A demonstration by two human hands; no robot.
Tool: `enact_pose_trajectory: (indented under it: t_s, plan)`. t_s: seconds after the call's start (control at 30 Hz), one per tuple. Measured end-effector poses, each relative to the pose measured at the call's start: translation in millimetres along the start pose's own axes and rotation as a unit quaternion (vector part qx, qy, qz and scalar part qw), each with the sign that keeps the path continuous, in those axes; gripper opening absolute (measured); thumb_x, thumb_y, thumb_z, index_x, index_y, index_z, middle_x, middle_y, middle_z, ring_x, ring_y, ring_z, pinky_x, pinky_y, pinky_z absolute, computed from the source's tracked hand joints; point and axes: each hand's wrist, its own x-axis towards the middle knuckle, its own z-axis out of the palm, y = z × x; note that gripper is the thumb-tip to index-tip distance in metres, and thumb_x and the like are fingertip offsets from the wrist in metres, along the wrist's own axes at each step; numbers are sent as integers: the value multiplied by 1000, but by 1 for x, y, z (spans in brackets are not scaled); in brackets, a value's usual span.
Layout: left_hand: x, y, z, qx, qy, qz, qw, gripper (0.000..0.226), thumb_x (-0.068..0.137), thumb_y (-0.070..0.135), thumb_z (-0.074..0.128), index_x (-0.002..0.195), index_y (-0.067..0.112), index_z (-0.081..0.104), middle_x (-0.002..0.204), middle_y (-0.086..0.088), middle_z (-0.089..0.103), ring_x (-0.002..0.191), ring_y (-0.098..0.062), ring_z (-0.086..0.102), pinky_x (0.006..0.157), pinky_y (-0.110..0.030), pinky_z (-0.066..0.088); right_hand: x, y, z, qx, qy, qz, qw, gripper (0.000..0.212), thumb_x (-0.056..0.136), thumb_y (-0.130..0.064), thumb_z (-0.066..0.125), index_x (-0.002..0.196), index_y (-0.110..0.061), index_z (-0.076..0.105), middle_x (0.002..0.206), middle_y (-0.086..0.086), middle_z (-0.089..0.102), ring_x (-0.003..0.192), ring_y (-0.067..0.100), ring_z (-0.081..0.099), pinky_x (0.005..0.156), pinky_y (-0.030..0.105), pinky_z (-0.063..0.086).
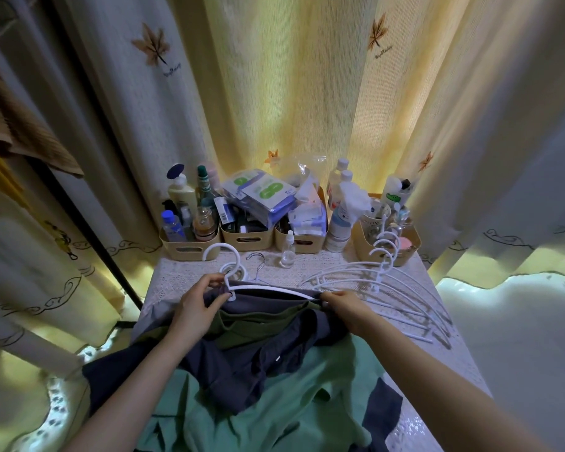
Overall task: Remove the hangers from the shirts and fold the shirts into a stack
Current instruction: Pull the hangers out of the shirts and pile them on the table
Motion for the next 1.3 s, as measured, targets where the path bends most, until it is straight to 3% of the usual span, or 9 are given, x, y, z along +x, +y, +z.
enact_pose_trajectory:
  t_s: [0.13, 0.33, 0.57, 0.7, 0.8, 0.93, 1.03, 1.17, 1.3]
  plan:
    - [-1, 1, -6, 10, -15, 26, 999, 28, 81, -5, 66, 95, 19, 63, 94, 6, 67, 92, -11, 63, 79, -6, 43, -4, -8, 9, -38, -21, 16, 999, 29, 85, -37, 67, 74, -10, 63, 74, 6, 64, 70, 21, 62, 64, 27, 50]
    - [-6, 4, -1, 115, 4, 49, 992, 34, 75, -12, 54, 86, 19, 43, 90, 4, 53, 85, -21, 57, 72, -29, 41, -2, -14, 19, -42, 2, 37, 998, 26, 91, -28, 54, 103, -6, 62, 89, 10, 63, 77, 24, 60, 68, 27, 49]
    - [-13, -2, 3, 151, 20, 146, 977, 35, 70, -24, 48, 84, 3, 65, 100, -8, 51, 105, -22, 56, 90, -21, 42, -4, -22, 25, -146, 12, 48, 988, 41, 90, -37, 52, 112, -4, 60, 115, 19, 60, 97, 29, 58, 80, 32, 46]
    - [-8, -4, -3, 133, 11, 146, 980, 36, 72, -23, 48, 83, 7, 66, 95, -1, 55, 104, -20, 57, 90, -20, 40, -16, -24, 42, -270, 149, -197, 931, 23, 89, -33, 57, 98, -13, 58, 107, 10, 51, 111, 28, 46, 92, 36, 38]
    - [-5, -3, -6, 96, -3, 126, 987, 37, 71, -22, 51, 83, 9, 68, 93, -2, 60, 97, -20, 59, 84, -21, 43, -29, -27, 62, -246, 40, -394, 885, 10, 87, -11, 59, 95, -8, 64, 99, 9, 60, 96, 25, 53, 84, 36, 43]
    - [-3, -5, -11, 36, -14, 91, 995, 37, 73, -18, 56, 86, 15, 63, 92, 1, 65, 94, -18, 64, 85, -24, 46, -30, -19, 86, -424, -64, -424, 798, 33, 92, -19, 50, 123, -15, 58, 123, 8, 60, 112, 30, 48, 93, 41, 41]
    - [-4, -7, -13, 4, -33, 52, 998, 39, 79, -11, 60, 88, 26, 56, 91, 2, 68, 90, -13, 67, 81, -27, 49, -31, -11, 103, -488, -49, -389, 780, 43, 96, -30, 44, 137, -16, 44, 130, 11, 50, 119, 31, 44, 94, 41, 39]
    - [-7, -11, -13, 2, -42, 68, 997, 33, 84, -4, 62, 95, 26, 58, 99, 8, 66, 94, -6, 64, 84, -18, 47, -38, -10, 112, -465, -19, -418, 780, 33, 96, -29, 44, 123, -16, 59, 117, 11, 54, 112, 31, 45, 84, 39, 36]
    - [-7, -14, -13, 15, -33, 73, 997, 17, 88, 0, 60, 99, 13, 64, 100, 3, 65, 99, -10, 60, 86, -10, 43, -43, -5, 109, -448, -25, -521, 726, 27, 93, -27, 49, 106, -16, 70, 104, 9, 55, 100, 31, 46, 78, 40, 38]
